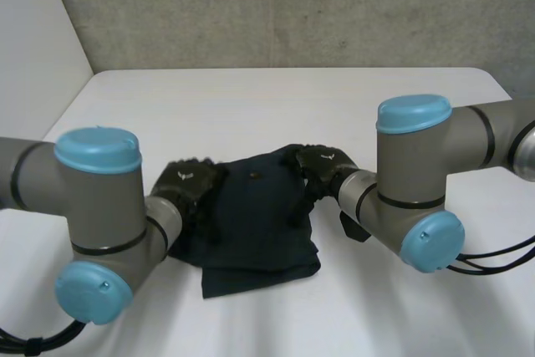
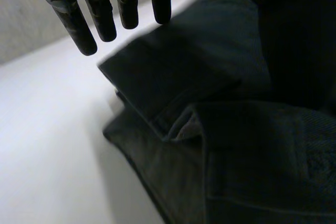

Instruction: Fold the shorts.

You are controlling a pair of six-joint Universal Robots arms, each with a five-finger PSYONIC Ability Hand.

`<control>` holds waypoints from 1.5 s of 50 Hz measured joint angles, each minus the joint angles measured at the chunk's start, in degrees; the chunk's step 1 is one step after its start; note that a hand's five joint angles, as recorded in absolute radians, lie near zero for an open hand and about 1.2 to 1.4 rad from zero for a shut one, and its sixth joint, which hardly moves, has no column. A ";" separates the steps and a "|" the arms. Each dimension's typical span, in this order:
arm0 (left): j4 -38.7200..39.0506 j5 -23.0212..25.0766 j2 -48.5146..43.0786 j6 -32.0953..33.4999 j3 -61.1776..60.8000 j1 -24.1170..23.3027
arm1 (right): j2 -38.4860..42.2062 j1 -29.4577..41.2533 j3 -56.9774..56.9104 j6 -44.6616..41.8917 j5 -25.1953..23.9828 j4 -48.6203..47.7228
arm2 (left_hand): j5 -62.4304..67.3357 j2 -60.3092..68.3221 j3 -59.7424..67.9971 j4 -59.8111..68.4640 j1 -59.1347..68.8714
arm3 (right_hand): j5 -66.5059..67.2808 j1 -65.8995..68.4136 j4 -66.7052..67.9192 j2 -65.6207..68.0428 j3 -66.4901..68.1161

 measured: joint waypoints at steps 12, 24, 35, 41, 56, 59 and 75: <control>-0.74 -5.71 0.59 2.05 -6.86 -1.69 | 2.22 0.16 0.42 -8.78 0.23 -0.06 | 0.00 0.00 0.00 0.00 0.05 | -0.55 -1.34 0.00 -1.14 0.00; 0.84 -7.94 4.26 1.90 -9.23 -4.65 | 1.99 0.98 1.16 -14.91 -0.31 -0.38 | 0.00 0.00 0.00 0.00 0.05 | -0.72 -2.43 0.00 -1.64 0.00; 0.46 -6.86 19.52 1.51 -2.27 -2.64 | -13.16 0.00 5.44 -16.77 2.59 -6.75 | -0.02 0.00 0.00 0.00 0.02 | -1.00 -2.43 0.00 -1.64 0.00; -6.48 -2.81 26.12 1.26 7.49 2.23 | -25.33 -3.84 7.48 -16.08 9.99 -8.34 | 0.00 0.00 0.00 0.00 0.02 | -1.00 -2.43 0.00 -1.64 0.00; -27.89 6.06 27.12 -5.94 21.65 9.01 | -34.42 -10.11 8.93 -15.15 14.04 3.86 | 0.02 -0.41 -0.46 -0.31 -0.26 | -1.00 -2.43 0.00 -1.64 0.00; -27.04 6.14 27.18 -6.65 20.52 9.17 | -35.14 -10.41 9.78 -14.85 13.77 3.36 | 0.01 -0.41 -0.46 -0.30 -0.26 | -1.00 -2.43 0.00 -1.64 0.00; -22.57 5.74 27.13 -6.43 15.23 8.76 | -36.33 -10.37 11.70 -14.84 13.82 2.44 | -0.02 -0.41 -0.46 -0.31 -0.26 | -1.00 -2.43 0.00 -1.64 0.00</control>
